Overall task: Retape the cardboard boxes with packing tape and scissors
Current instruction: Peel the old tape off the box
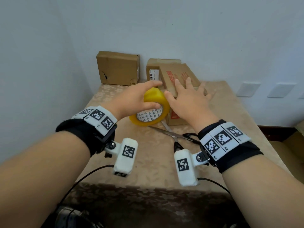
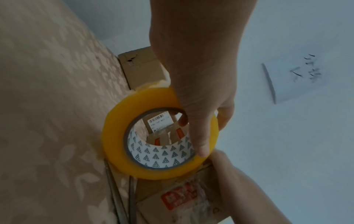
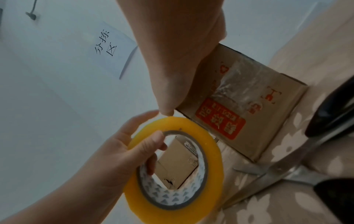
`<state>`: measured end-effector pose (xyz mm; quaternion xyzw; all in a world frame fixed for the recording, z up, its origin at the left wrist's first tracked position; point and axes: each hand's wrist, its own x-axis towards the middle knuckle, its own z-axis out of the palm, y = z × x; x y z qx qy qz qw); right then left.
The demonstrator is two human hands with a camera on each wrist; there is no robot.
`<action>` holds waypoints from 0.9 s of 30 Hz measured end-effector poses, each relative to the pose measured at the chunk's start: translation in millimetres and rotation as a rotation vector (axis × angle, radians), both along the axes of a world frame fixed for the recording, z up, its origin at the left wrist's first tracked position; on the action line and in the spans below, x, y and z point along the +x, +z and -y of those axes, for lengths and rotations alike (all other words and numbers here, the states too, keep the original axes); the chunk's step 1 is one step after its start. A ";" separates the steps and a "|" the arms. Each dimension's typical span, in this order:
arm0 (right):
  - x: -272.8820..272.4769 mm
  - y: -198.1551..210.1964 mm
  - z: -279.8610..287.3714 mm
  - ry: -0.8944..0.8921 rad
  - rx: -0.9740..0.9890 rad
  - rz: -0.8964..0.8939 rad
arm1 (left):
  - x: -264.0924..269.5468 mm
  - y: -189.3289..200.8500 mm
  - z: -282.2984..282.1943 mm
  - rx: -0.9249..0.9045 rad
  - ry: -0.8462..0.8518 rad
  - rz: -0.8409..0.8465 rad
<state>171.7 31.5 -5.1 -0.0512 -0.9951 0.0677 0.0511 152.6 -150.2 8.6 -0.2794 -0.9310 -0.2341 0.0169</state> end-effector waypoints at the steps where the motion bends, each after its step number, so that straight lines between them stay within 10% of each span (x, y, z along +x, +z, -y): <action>1: 0.2 -0.2 -1.4 0.003 -0.022 -0.007 | 1.4 1.9 -1.0 -0.008 -0.012 -0.018; 16: -0.4 -0.4 -5.9 -0.007 -0.082 -0.020 | -9.3 11.6 -16.6 -0.472 -0.046 -0.039; 27: -5.2 -3.7 -13.2 -0.037 -0.066 -0.100 | 0.1 -9.7 3.6 -0.090 -0.040 -0.037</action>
